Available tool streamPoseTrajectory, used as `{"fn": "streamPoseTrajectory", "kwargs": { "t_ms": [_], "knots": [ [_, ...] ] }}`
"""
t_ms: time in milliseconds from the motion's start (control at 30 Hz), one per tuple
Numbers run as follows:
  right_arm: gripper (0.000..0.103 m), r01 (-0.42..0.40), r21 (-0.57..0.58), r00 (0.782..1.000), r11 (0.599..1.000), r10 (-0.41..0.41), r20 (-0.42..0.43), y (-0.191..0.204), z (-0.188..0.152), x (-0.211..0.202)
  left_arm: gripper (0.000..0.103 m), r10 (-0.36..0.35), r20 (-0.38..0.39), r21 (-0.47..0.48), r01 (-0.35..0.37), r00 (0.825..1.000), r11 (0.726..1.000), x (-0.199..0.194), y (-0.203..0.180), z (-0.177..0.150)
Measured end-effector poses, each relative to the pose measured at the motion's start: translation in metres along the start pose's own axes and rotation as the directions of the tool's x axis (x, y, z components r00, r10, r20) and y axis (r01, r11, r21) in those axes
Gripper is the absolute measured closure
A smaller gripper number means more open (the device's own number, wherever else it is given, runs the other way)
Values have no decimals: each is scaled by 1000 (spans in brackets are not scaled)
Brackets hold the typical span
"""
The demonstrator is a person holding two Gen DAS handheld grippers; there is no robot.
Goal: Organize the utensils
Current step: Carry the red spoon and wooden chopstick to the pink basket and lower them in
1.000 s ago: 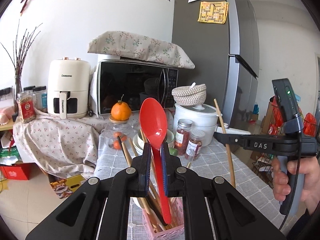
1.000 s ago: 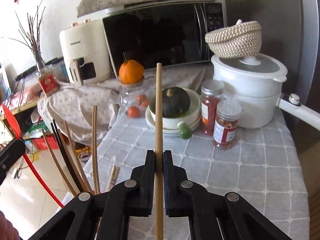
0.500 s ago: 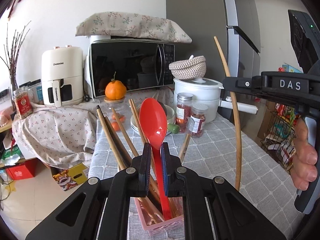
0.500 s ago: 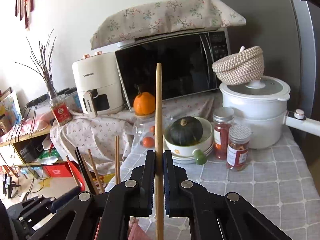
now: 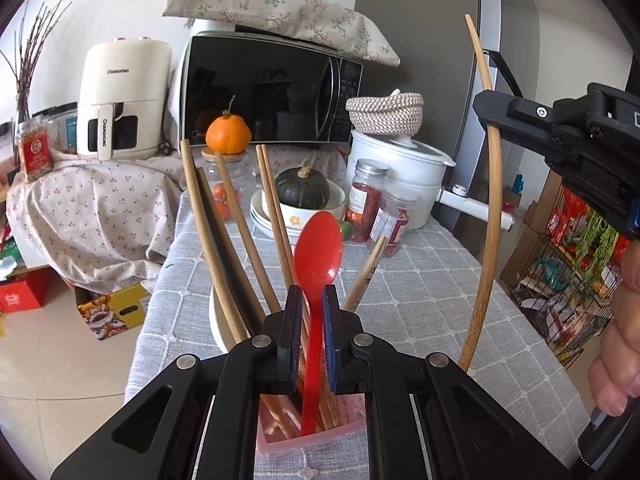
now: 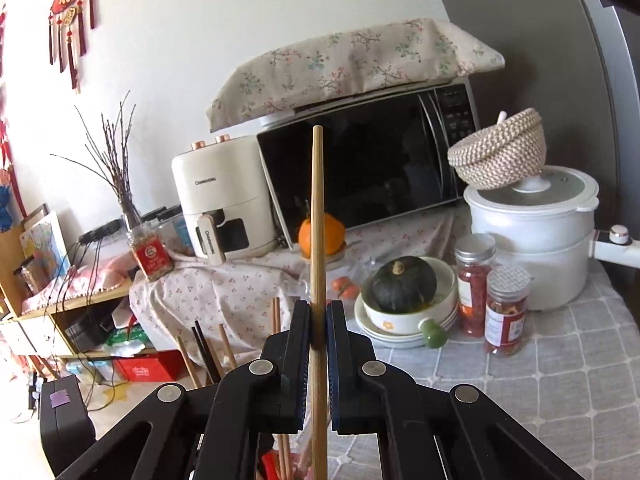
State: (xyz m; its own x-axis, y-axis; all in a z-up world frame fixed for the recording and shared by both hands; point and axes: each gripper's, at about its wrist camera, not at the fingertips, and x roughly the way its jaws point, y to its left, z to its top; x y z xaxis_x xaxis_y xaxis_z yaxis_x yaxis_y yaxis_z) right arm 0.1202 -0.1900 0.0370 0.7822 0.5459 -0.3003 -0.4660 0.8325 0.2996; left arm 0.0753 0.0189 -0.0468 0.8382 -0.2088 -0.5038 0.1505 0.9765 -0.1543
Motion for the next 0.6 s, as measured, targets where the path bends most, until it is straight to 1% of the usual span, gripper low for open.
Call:
{"fn": "streamPoseTrajectory", "kwargs": {
  "t_ms": [100,167,233,300,400,500,600],
  "knots": [
    [100,-16,24,1000,1000,15,9,3,-5,5,92,8,-13,-22,-9,1000,1000,-5,5,2],
    [100,-8,15,1000,1000,8,21,8,-9,10,90,-7,-30,-47,5,1000,999,-10,9,3],
    [100,-7,4,1000,1000,7,20,14,-14,17,83,-7,-36,-67,5,999,998,-18,13,6],
    [100,0,-6,1000,1000,0,26,19,-18,24,73,-31,-18,-101,29,999,994,-27,19,10],
    [99,10,-1,1000,1000,-10,26,23,-25,34,66,-50,17,-145,52,999,988,-40,29,16],
    [99,9,5,1000,1000,-9,19,26,-30,43,63,-51,29,-165,55,998,985,-44,37,20],
    [99,17,-23,1000,1000,-17,9,34,-38,50,63,-65,5,-202,65,998,977,-40,47,21]
  ]
}}
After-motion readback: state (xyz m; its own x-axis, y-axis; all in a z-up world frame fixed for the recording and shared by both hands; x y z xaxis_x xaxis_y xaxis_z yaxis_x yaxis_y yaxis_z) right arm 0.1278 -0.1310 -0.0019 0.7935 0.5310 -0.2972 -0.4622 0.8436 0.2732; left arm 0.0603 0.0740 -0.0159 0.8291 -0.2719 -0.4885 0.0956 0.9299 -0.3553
